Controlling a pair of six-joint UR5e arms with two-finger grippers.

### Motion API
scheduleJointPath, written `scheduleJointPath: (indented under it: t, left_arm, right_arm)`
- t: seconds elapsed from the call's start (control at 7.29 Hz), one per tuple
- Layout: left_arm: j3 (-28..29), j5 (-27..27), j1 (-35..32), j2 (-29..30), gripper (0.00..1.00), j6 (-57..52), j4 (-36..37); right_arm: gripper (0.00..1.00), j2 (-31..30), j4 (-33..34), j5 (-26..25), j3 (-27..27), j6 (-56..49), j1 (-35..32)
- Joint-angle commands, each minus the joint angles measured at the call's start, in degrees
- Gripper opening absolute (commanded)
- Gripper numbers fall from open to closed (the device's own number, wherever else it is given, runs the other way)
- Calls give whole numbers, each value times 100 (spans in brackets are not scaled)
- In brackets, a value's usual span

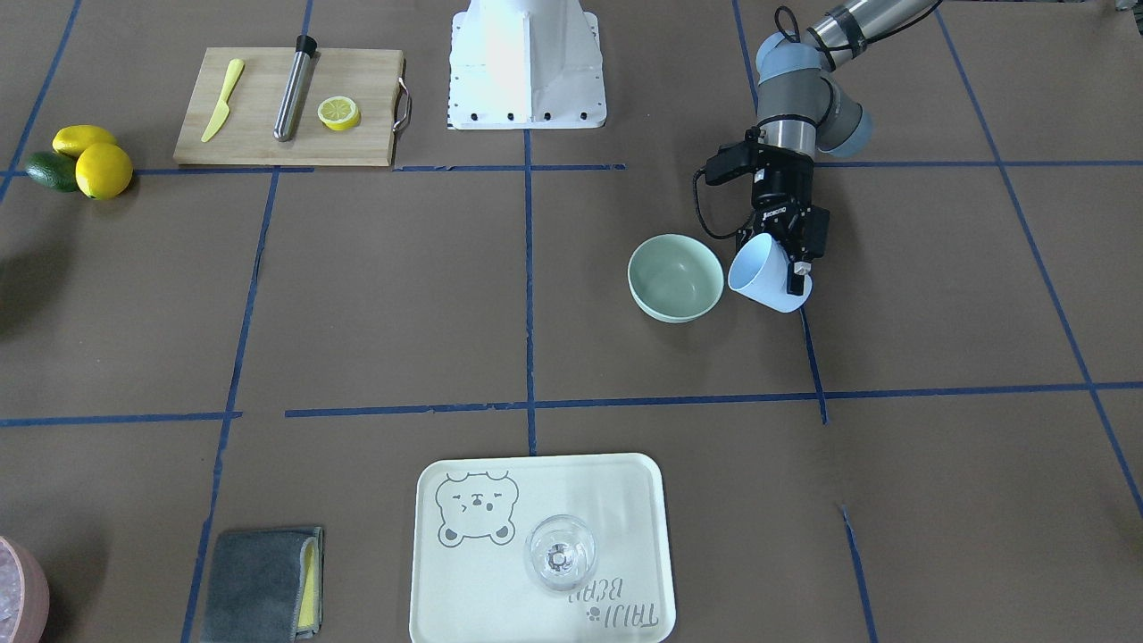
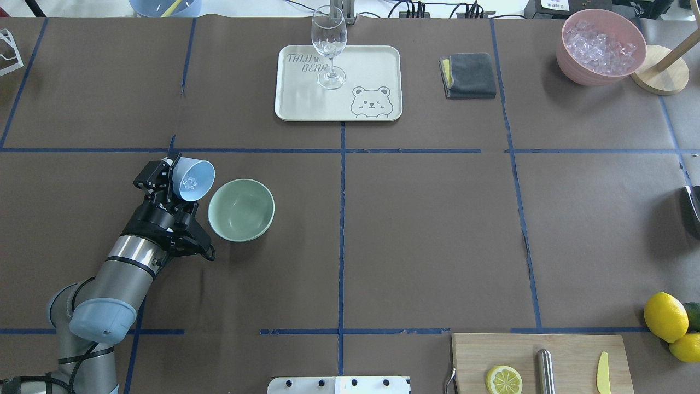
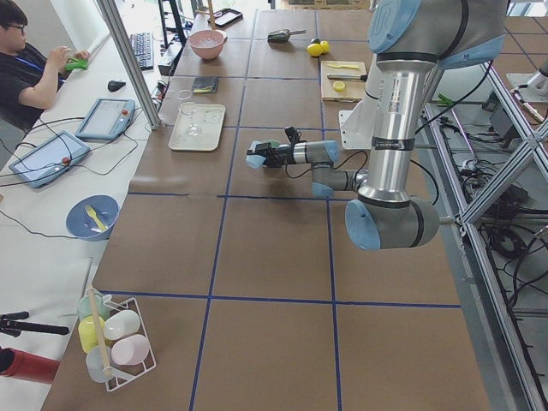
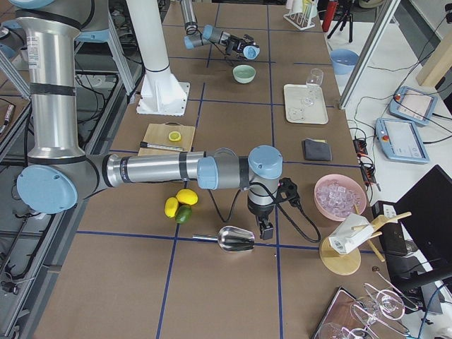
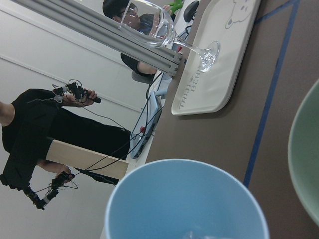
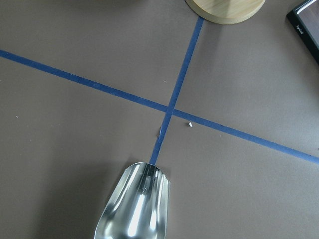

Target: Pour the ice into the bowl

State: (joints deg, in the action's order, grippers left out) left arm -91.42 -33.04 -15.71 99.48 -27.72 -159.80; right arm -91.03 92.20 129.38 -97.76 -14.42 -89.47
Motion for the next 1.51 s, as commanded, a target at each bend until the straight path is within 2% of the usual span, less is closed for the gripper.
scheduleJointPath:
  t: [0.0,0.69,0.96,1.37]
  left_arm:
    - [10,8,6,80,0,-1091,1]
    - [10,140,85,256,0,-3367,1]
    - [2,402,138,256,0,-4220,1]
    - [2,552,226,265,0,-4514,1]
  right_arm:
    - [100,-29,0,0,3,0,0]
    - [100,-64,0,0,3,9,0]
    - [100,-73,0,0,3,9,-18]
    - [100,-73,0,0,3,9,-26]
